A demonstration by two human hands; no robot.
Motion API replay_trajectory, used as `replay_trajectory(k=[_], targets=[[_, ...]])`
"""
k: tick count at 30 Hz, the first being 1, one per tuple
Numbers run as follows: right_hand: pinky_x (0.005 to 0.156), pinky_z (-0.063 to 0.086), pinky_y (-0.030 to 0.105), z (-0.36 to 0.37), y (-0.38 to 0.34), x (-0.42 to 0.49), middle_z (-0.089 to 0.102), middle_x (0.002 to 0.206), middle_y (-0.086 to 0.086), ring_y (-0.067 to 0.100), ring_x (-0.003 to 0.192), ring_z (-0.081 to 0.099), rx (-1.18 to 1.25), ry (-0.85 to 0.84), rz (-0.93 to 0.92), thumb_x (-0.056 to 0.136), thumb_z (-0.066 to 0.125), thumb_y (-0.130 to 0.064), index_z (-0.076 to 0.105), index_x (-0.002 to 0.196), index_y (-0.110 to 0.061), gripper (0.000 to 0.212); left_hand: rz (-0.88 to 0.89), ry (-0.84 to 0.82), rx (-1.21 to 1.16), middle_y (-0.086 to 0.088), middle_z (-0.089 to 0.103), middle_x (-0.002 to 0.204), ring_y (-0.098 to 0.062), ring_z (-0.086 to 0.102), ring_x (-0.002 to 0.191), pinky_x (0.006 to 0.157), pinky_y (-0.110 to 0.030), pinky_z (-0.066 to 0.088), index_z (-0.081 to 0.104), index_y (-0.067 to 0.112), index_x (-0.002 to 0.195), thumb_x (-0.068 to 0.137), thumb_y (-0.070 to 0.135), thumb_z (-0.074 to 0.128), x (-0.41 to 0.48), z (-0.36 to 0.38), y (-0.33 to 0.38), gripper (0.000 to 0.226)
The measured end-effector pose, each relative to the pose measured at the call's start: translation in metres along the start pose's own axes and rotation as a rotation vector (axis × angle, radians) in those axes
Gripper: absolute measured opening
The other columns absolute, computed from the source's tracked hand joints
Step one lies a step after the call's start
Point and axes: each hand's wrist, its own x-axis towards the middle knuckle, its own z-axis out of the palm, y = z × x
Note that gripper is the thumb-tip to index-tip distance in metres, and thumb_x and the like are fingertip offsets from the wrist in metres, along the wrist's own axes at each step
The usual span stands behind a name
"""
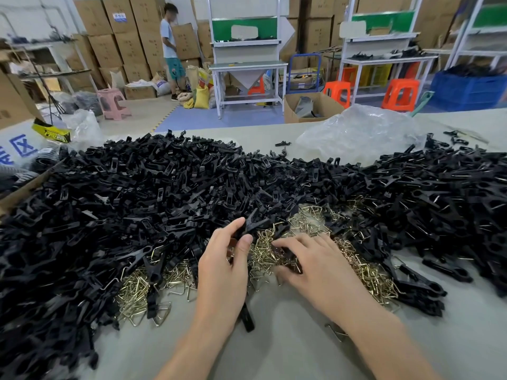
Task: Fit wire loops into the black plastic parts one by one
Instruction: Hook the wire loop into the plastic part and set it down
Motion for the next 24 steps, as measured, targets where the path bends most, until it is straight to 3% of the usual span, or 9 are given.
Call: replay_trajectory(k=[4, 7, 11, 16, 18, 21, 24], targets=[[0.107, 0.029, 0.024, -0.003, -0.001, 0.0, 0.063, 0.126, -0.016, 0.006, 0.113, 0.053, 0.09, 0.172, -0.003, 0.1, 0.049, -0.05, 0.057, 0.136, -0.038, 0.038, 0.006, -0.001, 0.003, 0.031, 0.061, 0.108, 0.005, 0.059, 0.099, 0.08, -0.005, 0.041, 0.055, 0.049, 0.124, 0.1, 0.034, 0.057, 0.0, 0.0, 0.0, 0.029], [0.103, 0.043, 0.025, -0.006, -0.001, 0.0, 0.069, 0.122, -0.016, 0.002, 0.108, 0.062, 0.224, 0.253, 0.051, 0.102, 0.051, -0.044, 0.066, 0.128, -0.031, 0.033, 0.006, -0.001, 0.002, 0.03, 0.061, 0.108, 0.005, 0.059, 0.097, 0.08, -0.005, 0.041, 0.054, 0.05, 0.123, 0.1, 0.035, 0.057, -0.001, 0.0, 0.001, 0.029], [0.075, 0.052, 0.019, -0.008, 0.002, -0.001, 0.072, 0.097, -0.021, -0.003, 0.083, 0.065, 0.378, 0.397, 0.146, 0.099, 0.054, -0.048, 0.072, 0.114, -0.032, 0.029, -0.001, -0.009, 0.005, 0.029, 0.061, 0.106, 0.005, 0.059, 0.096, 0.078, -0.006, 0.041, 0.053, 0.052, 0.124, 0.1, 0.037, 0.056, -0.001, -0.001, 0.001, 0.028], [0.091, 0.049, 0.028, -0.008, 0.003, 0.002, 0.062, 0.121, -0.007, 0.009, 0.107, 0.058, 0.369, 0.537, 0.152, 0.096, 0.063, -0.038, 0.077, 0.102, -0.022, 0.022, -0.007, -0.014, 0.007, 0.03, 0.061, 0.107, 0.005, 0.059, 0.098, 0.078, -0.007, 0.043, 0.054, 0.052, 0.125, 0.099, 0.04, 0.055, -0.002, -0.001, 0.001, 0.028], [0.096, 0.044, 0.024, -0.008, 0.001, 0.002, 0.061, 0.116, -0.008, 0.01, 0.108, 0.054, 0.367, 0.534, 0.142, 0.095, 0.065, -0.033, 0.075, 0.102, -0.022, 0.016, -0.008, -0.015, 0.008, 0.03, 0.061, 0.109, 0.005, 0.059, 0.1, 0.08, -0.007, 0.043, 0.054, 0.051, 0.126, 0.099, 0.041, 0.054, -0.002, -0.001, 0.001, 0.029], [0.093, 0.036, 0.008, -0.01, -0.001, 0.002, 0.062, 0.107, -0.017, 0.008, 0.106, 0.052, 0.436, 0.516, 0.124, 0.097, 0.062, -0.034, 0.072, 0.104, -0.026, 0.015, -0.004, -0.013, 0.012, 0.03, 0.061, 0.11, 0.005, 0.059, 0.1, 0.081, -0.007, 0.042, 0.054, 0.05, 0.126, 0.099, 0.04, 0.055, -0.002, -0.001, 0.002, 0.029], [0.088, 0.041, 0.011, -0.012, -0.002, 0.002, 0.062, 0.102, -0.023, 0.005, 0.102, 0.056, 0.537, 0.515, 0.131, 0.097, 0.061, -0.033, 0.071, 0.104, -0.03, 0.012, -0.001, -0.011, 0.024, 0.029, 0.062, 0.109, 0.004, 0.06, 0.1, 0.081, -0.009, 0.044, 0.055, 0.047, 0.128, 0.098, 0.042, 0.053, -0.002, -0.001, 0.003, 0.03]])
